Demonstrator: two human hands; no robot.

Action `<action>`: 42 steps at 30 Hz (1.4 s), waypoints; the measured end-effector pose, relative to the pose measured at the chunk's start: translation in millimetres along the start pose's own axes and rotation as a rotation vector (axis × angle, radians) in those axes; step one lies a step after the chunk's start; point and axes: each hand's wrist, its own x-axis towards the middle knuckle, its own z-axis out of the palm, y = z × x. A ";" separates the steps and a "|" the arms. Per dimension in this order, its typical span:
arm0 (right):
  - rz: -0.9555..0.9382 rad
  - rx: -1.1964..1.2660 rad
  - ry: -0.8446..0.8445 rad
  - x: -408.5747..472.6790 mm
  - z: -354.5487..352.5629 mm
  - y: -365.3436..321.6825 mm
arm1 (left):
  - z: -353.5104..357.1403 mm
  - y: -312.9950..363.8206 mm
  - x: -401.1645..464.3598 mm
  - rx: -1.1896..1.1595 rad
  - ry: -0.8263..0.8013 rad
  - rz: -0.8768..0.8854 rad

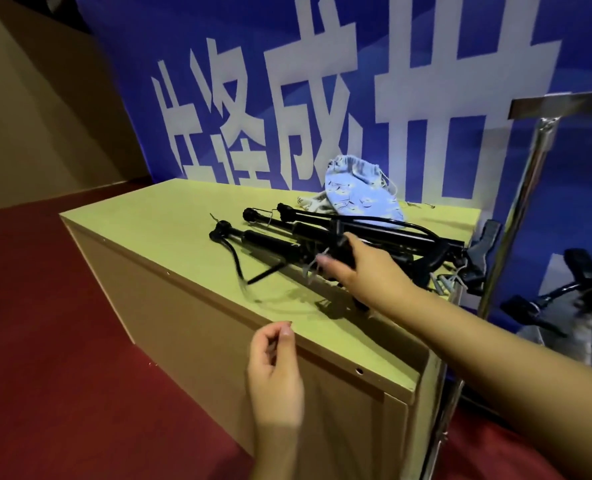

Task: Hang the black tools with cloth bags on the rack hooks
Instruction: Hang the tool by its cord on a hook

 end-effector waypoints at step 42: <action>0.203 1.883 0.411 -184.7 -156.2 171.0 | 130.3 139.1 -2.3 -0.426 -0.465 0.436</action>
